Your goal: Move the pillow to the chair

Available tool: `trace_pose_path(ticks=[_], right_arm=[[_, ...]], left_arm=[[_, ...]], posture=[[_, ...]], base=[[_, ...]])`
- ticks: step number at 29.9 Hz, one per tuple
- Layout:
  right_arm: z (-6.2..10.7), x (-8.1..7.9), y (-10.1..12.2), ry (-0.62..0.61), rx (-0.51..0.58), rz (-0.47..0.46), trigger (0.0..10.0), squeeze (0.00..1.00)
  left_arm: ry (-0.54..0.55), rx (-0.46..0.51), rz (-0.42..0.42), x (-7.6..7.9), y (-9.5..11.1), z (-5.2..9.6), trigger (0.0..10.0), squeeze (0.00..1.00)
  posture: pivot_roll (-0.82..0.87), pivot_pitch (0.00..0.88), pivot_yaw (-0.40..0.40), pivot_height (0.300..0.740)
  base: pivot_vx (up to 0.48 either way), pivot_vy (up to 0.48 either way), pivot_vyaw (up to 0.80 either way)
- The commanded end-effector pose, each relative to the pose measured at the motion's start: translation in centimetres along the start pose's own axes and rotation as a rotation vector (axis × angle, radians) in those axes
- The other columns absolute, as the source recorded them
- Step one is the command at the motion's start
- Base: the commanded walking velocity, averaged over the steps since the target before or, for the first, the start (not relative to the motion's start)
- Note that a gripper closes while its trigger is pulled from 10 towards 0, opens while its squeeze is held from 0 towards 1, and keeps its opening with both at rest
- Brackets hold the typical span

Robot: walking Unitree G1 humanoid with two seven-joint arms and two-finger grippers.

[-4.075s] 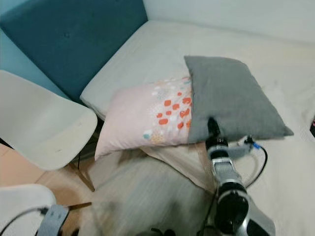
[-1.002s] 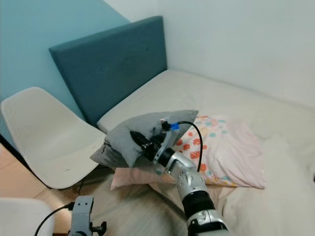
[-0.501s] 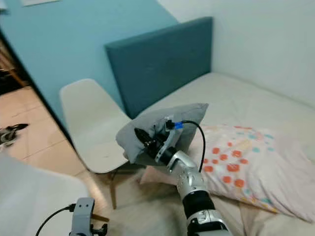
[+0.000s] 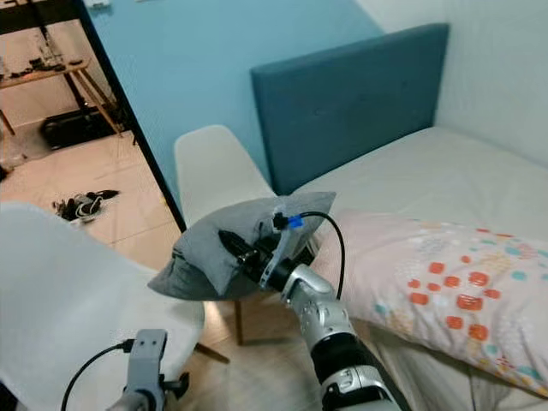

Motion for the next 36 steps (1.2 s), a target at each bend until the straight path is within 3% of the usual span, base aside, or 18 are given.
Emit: trace_pose_path(ticks=[1, 9, 24, 28, 36], right_arm=[[-0.9, -1.8, 2.4, 0.072, 0.092, 0.060, 10.0, 0.00], [-1.0, -1.5, 2.9, 0.043, 0.102, 0.073, 10.0, 0.00], [-1.1, -1.8, 2.5, 0.056, 0.083, 0.065, 10.0, 0.00], [-1.2, -1.8, 2.4, 0.056, 0.076, 0.062, 10.0, 0.00], [-1.2, -2.0, 1.9, 0.069, 0.055, 0.059, 10.0, 0.00]], left_arm=[[0.015, 0.029, -0.004, -0.6, 1.0, -0.2, 10.0, 0.00], [0.006, 0.076, 0.009, -0.3, 2.6, -0.5, 10.0, 0.00], [-0.008, 0.073, -0.004, -0.1, 2.3, -0.4, 10.0, 0.00], [-0.016, 0.079, 0.010, 0.1, 2.5, -0.4, 10.0, 0.00], [-0.044, 0.089, -0.045, 0.7, 2.9, -0.5, 10.0, 0.00]], posture=[[-0.11, 0.001, 0.079, 0.716], [-0.11, 0.000, 0.073, 0.716], [-0.12, 0.000, 0.070, 0.716], [-0.12, 0.000, 0.070, 0.716], [-0.12, 0.000, 0.069, 0.716]], base=[[0.480, 0.000, 0.80], [0.480, 0.000, 0.50], [0.476, 0.000, 0.00], [0.137, 0.000, 0.00], [0.000, -0.117, 0.00]])
Point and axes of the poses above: a point about 5 cm out from each wrist's last joint towards the gripper, its own z axis pointing back from the gripper into the wrist, its own y axis along the axis of the wrist's last joint, x = y × z, the point moved 5 cm from there along -z, pointing out of the wrist towards the gripper, and after that the axes turned 12 degrees about -z, right-handed, at the moved point
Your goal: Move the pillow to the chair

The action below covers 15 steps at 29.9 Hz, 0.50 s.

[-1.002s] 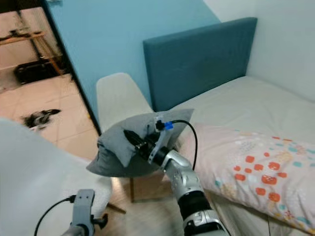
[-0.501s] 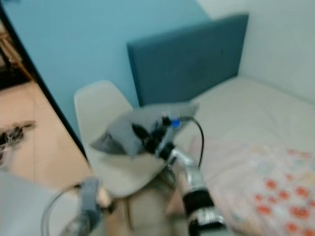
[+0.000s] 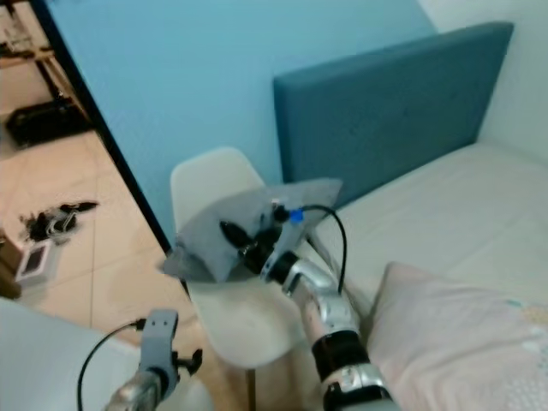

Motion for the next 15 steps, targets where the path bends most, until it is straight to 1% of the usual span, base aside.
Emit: trace_pose_path(ticks=[1, 4, 11, 13, 15], right_arm=[[-0.88, -1.71, 0.82, 0.075, 0.020, 0.041, 10.0, 0.00], [-0.84, -2.03, 0.46, 0.090, 0.003, 0.057, 10.0, 0.00], [-0.73, -1.74, 0.42, 0.071, 0.004, 0.065, 10.0, 0.00], [-0.78, -1.54, 0.48, 0.058, 0.005, 0.071, 10.0, 0.00], [-0.86, -1.20, 0.21, 0.029, -0.017, 0.095, 10.0, 0.00]], left_arm=[[-0.008, -0.041, -0.022, 0.09, -1.31, 0.34, 10.0, 0.00], [-0.017, -0.034, -0.026, 0.42, -1.16, 0.30, 10.0, 0.00], [-0.022, -0.031, -0.031, 0.64, -1.08, 0.28, 10.0, 0.00], [-0.018, -0.031, -0.031, 0.59, -1.06, 0.27, 10.0, 0.00], [-0.001, -0.036, -0.035, 0.35, -1.08, 0.26, 10.0, 0.00]], posture=[[-0.11, 0.000, 0.072, 0.716], [-0.12, 0.000, 0.071, 0.716], [-0.12, 0.000, 0.072, 0.716], [-0.12, 0.002, 0.073, 0.716], [-0.12, 0.003, 0.073, 0.716]], base=[[0.000, -0.469, 0.80], [0.000, -0.469, 0.80], [0.000, -0.465, 0.80], [0.000, -0.465, 0.46], [0.000, -0.420, 0.00]])
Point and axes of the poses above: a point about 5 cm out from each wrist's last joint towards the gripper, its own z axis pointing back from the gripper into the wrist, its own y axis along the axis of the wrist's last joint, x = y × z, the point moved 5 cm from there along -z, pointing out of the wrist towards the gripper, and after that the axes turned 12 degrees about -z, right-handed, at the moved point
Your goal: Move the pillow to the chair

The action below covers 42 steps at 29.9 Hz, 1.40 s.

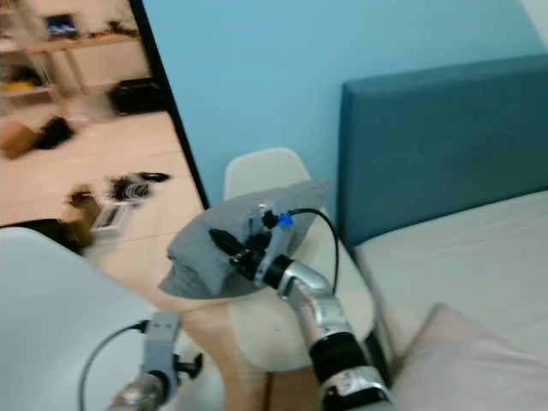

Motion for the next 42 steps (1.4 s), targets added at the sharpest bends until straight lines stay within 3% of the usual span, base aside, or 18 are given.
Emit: trace_pose_path(ticks=[1, 4, 15, 26, 42], right_arm=[[-0.9, -1.1, 1.4, 0.033, 0.041, 0.056, 10.0, 0.00], [-0.9, -1.0, 1.1, 0.027, 0.026, 0.070, 10.0, 0.00], [-0.8, -0.8, 0.7, 0.015, 0.007, 0.068, 10.0, 0.00], [-0.9, -0.6, 0.6, 0.004, -0.007, 0.082, 10.0, 0.00], [-1.0, -0.7, 0.6, 0.018, -0.022, 0.099, 10.0, 0.00]], left_arm=[[0.016, -0.019, -0.008, -0.4, -0.5, 0.1, 10.0, 0.00], [0.063, -0.037, 0.030, -1.1, -0.7, 0.1, 10.0, 0.00], [0.066, 0.025, 0.043, -1.7, 0.7, -0.1, 10.0, 0.00], [0.074, 0.034, 0.047, -1.8, 1.3, -0.3, 10.0, 0.00], [0.081, 0.021, 0.034, -1.6, 1.1, -0.3, 10.0, 0.00]], posture=[[-0.12, 0.003, 0.073, 0.716], [-0.12, 0.006, 0.074, 0.716], [-0.12, 0.009, 0.072, 0.716], [-0.13, 0.003, 0.068, 0.716], [-0.13, 0.000, 0.056, 0.716]], base=[[0.000, -0.375, 0.00], [0.000, 0.000, 0.00], [0.027, 0.000, 0.00], [0.315, 0.000, 0.00], [0.000, 0.000, 0.00]])
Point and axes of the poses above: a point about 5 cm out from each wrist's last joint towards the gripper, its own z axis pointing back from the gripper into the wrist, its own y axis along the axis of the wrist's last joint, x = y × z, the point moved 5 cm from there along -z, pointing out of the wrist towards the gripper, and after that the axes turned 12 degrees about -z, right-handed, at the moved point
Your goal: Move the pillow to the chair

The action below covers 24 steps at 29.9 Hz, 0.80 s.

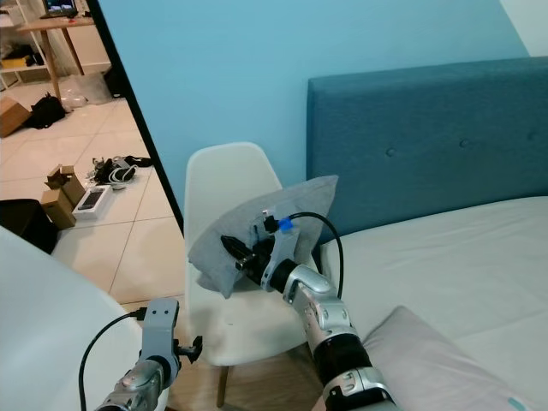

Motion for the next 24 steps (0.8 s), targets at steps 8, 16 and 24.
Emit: trace_pose_path(ticks=[8, 16, 24], right_arm=[[-1.3, -2.0, 1.2, 0.090, 0.026, 0.066, 10.0, 0.00], [-1.4, -0.7, 1.2, 0.003, 0.012, 0.041, 10.0, 0.00], [-1.0, 0.0, 1.2, -0.021, 0.020, -0.014, 10.0, 0.00]], left_arm=[[0.013, 0.009, -0.030, -0.5, 0.2, 0.0, 10.0, 0.00], [-0.004, 0.028, 0.003, -0.1, 0.7, -0.1, 10.0, 0.00], [-0.011, 0.075, 0.004, 0.2, 1.9, -0.3, 10.0, 0.00]], posture=[[-0.13, 0.000, 0.054, 0.716], [-0.13, 0.000, 0.055, 0.716], [-0.13, 0.000, 0.055, 0.686]], base=[[0.232, 0.000, 0.00], [0.217, 0.000, 0.00], [0.000, 0.000, 0.00]])
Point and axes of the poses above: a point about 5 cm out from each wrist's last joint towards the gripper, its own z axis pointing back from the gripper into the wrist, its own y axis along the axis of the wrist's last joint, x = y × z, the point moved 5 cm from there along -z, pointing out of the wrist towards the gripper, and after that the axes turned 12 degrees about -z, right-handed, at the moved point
